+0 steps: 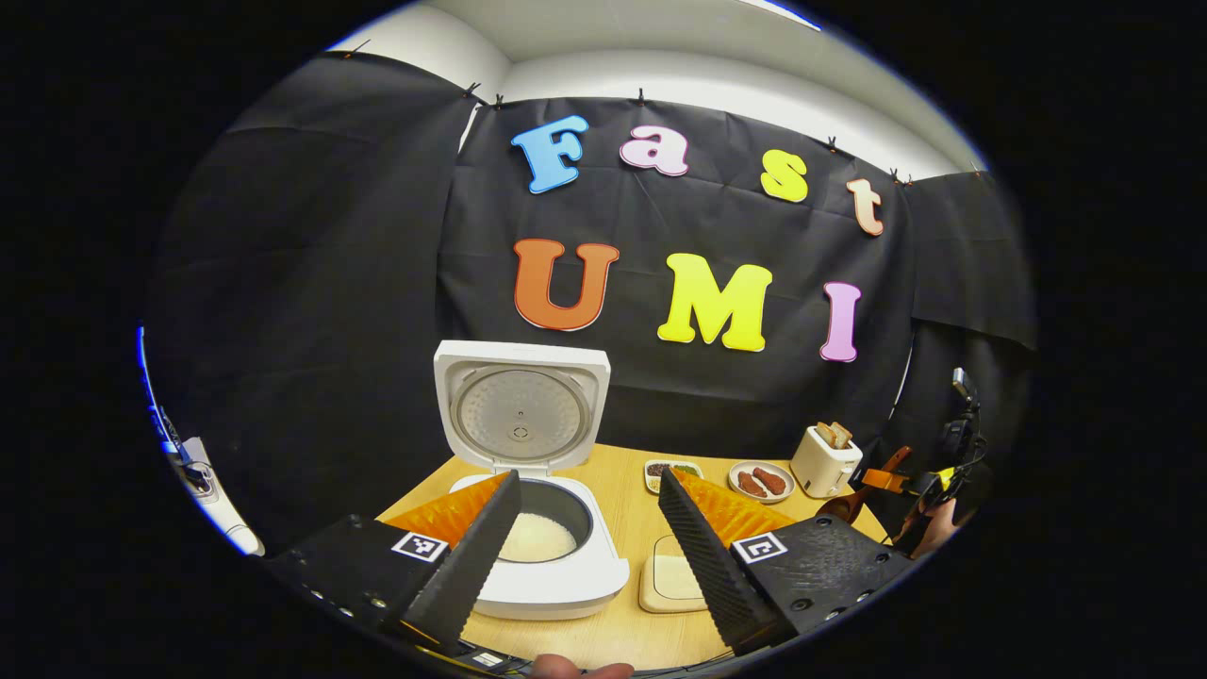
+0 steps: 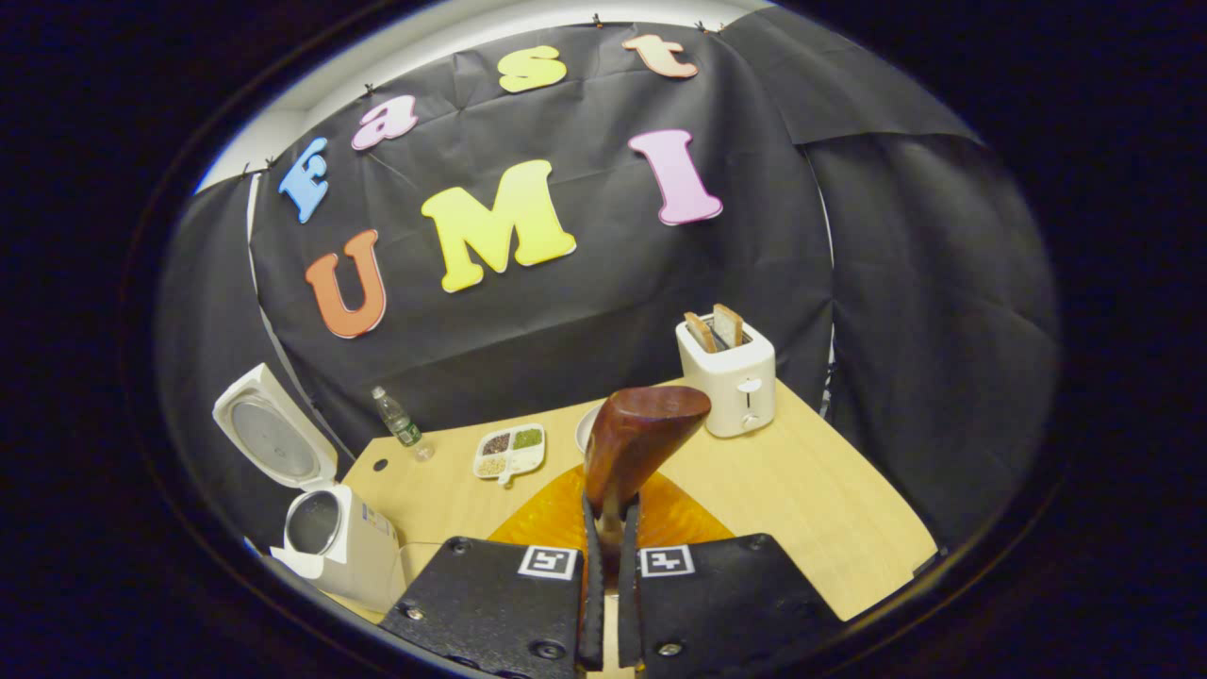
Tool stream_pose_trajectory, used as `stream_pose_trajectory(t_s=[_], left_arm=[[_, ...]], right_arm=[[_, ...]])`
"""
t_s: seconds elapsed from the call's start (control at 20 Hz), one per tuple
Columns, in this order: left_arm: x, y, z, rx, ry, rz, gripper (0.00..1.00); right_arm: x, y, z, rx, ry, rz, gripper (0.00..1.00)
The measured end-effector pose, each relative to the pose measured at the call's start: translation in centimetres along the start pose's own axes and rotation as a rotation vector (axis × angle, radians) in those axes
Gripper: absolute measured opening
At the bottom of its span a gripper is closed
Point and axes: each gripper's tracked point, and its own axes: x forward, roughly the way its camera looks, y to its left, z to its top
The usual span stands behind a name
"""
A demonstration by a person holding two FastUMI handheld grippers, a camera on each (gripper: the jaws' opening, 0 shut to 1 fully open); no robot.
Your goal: Close the left gripper, press the button to open the rice cooker; take a wooden spoon from the chopstick holder with the right hand, scoop a spoonful of rice and pour it into the rice cooker, then put the wooden spoon back into the chopstick holder.
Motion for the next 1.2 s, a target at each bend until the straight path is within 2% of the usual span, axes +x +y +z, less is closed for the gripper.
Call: stream_pose_trajectory(t_s=[0.6,0.85,1.2], left_arm=[[1.1,-0.1,-0.9,0.035,0.057,0.055,0.94],[1.1,-0.2,-0.8,0.046,0.061,0.058,0.94],[1.1,-0.6,-0.2,0.052,0.051,0.036,0.94]], right_arm=[[6.7,-2.8,-6.7,0.024,0.07,-0.013,0.11],[7.6,-2.7,-8.3,0.022,0.07,-0.01,0.13],[7.0,-3.0,-8.0,0.05,0.042,-0.002,0.21]])
